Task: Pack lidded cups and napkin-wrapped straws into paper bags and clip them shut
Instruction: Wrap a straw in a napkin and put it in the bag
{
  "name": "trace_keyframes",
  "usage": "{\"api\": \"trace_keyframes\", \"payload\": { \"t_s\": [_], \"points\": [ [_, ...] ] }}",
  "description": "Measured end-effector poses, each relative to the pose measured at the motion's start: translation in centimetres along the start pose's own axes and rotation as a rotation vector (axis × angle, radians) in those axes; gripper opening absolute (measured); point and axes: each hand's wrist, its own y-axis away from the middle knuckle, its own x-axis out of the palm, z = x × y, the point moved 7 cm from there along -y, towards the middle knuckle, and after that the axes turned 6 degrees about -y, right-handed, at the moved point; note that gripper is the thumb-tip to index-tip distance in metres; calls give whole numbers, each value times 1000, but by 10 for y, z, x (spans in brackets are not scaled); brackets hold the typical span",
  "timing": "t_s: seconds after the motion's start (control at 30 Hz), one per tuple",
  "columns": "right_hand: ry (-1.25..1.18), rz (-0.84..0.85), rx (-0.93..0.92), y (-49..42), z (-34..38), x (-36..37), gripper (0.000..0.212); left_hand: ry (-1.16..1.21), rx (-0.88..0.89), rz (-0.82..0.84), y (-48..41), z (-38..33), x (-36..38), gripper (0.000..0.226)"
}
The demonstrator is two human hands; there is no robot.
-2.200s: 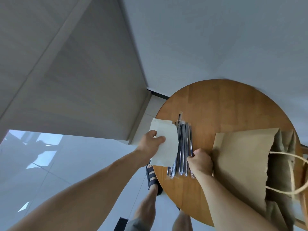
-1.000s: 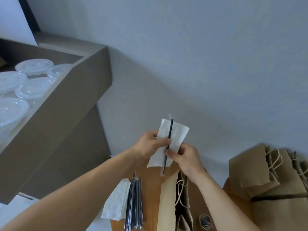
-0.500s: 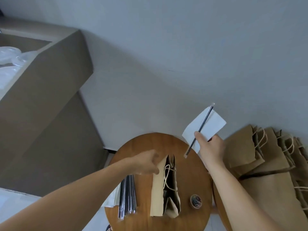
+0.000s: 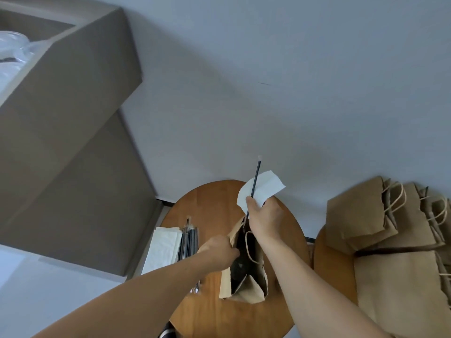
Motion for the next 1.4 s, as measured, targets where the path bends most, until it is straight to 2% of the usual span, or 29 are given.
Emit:
{"api": "trace_keyframes", "payload": {
  "t_s": [0.13,0.2,0.33,0.47,0.5,0.57,0.67,0.77,0.93,1.0,1.13,1.23,1.37,1.4],
  "points": [
    [202,78,48,20,-24,12,17,171,-124,-6,-4,19,-1,24],
    [333,186,49,29,-33,11,21,229,-141,-27,-5,21,-3,27],
    [565,376,55,43,-52,-10,20,243,-123,-49,-4,23,-8,24],
    [660,527,-10,60,-63,-19,23,212,-97,-38,0,26,-6,28],
    [683,587,-8,68,-68,-15,21,214,-92,-33,1,27,-4,29],
    [716,662,27,78,-83,-2,4,219,-89,-23,3,27,-1,29],
    [594,639,209,70,-99,17,3,213,-93,-29,7,26,1,29],
    [533,553,367,52,-107,33,15,226,-95,-59,10,27,-2,29],
    [655,598,415,56,-134,61,19,256,-110,-62,13,32,-4,24],
    [683,566,452,55,-141,59,18,248,-99,-51,12,32,-2,25],
    [754,483,416,48,-145,57,22,216,-114,-64,9,34,-1,29],
    [799,481,371,49,-143,59,25,212,-112,-63,7,35,-1,28],
    [891,470,231,52,-124,58,6,214,-87,-55,4,36,-3,21],
    [906,468,202,52,-119,57,12,216,-81,-54,3,37,-3,20]
  ]
}}
